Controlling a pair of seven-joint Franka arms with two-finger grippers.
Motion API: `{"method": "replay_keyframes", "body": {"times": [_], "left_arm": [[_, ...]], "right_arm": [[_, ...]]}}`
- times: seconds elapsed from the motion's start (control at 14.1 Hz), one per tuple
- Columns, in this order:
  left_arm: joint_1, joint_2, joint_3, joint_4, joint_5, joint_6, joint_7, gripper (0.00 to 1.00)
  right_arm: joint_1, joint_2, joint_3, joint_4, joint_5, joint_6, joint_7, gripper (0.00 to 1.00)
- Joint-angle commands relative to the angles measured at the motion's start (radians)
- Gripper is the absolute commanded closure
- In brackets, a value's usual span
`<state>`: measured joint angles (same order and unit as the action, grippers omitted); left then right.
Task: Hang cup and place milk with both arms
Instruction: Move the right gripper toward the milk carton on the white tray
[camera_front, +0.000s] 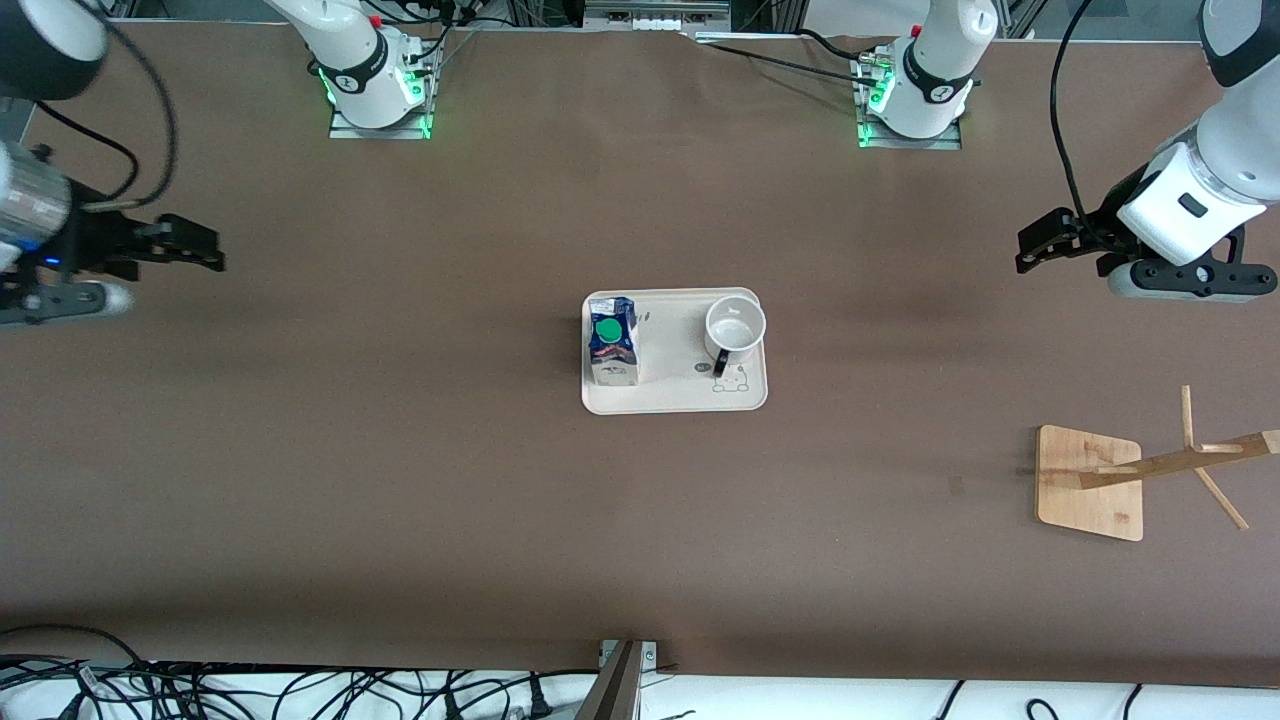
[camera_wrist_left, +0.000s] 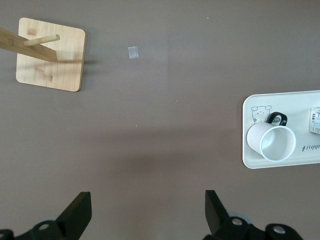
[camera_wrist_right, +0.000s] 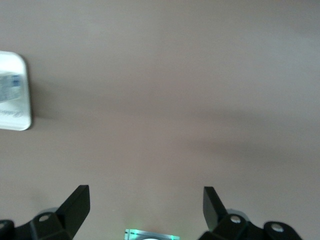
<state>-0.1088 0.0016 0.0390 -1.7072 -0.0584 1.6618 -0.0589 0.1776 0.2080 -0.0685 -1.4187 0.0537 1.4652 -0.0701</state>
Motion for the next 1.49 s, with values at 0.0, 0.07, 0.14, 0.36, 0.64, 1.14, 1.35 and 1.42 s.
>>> {"method": "replay_keyframes", "body": {"times": [0.0, 0.07, 0.14, 0.36, 0.64, 1.14, 1.35, 1.42], "left_arm": [[0.006, -0.018, -0.002, -0.008, 0.008, -0.005, 0.016, 0.00], [0.006, -0.018, -0.002, -0.008, 0.008, -0.005, 0.016, 0.00], [0.006, -0.017, -0.002, -0.008, 0.008, -0.005, 0.016, 0.00], [0.008, -0.017, -0.002, -0.008, 0.006, -0.005, 0.013, 0.00], [0.008, -0.017, -0.002, -0.006, 0.003, -0.005, 0.011, 0.00], [0.015, -0.017, -0.001, -0.005, 0.008, 0.019, 0.008, 0.00], [0.026, -0.008, -0.001, 0.003, 0.014, 0.019, 0.010, 0.00], [0.038, 0.007, -0.001, 0.032, 0.014, 0.018, 0.011, 0.00]], "right_arm": [[0.036, 0.062, -0.008, 0.021, 0.127, 0.056, 0.003, 0.00], [0.040, 0.080, -0.007, 0.021, 0.167, 0.072, 0.001, 0.00], [0.065, 0.096, -0.007, 0.024, 0.169, 0.096, 0.001, 0.00], [0.179, 0.119, -0.007, 0.024, 0.163, 0.182, 0.085, 0.00], [0.316, 0.146, -0.007, 0.024, 0.115, 0.245, 0.325, 0.00], [0.459, 0.211, -0.008, 0.024, 0.107, 0.346, 0.578, 0.00], [0.502, 0.240, -0.007, 0.024, 0.112, 0.388, 0.699, 0.00], [0.525, 0.249, -0.007, 0.024, 0.112, 0.412, 0.754, 0.00]]}}
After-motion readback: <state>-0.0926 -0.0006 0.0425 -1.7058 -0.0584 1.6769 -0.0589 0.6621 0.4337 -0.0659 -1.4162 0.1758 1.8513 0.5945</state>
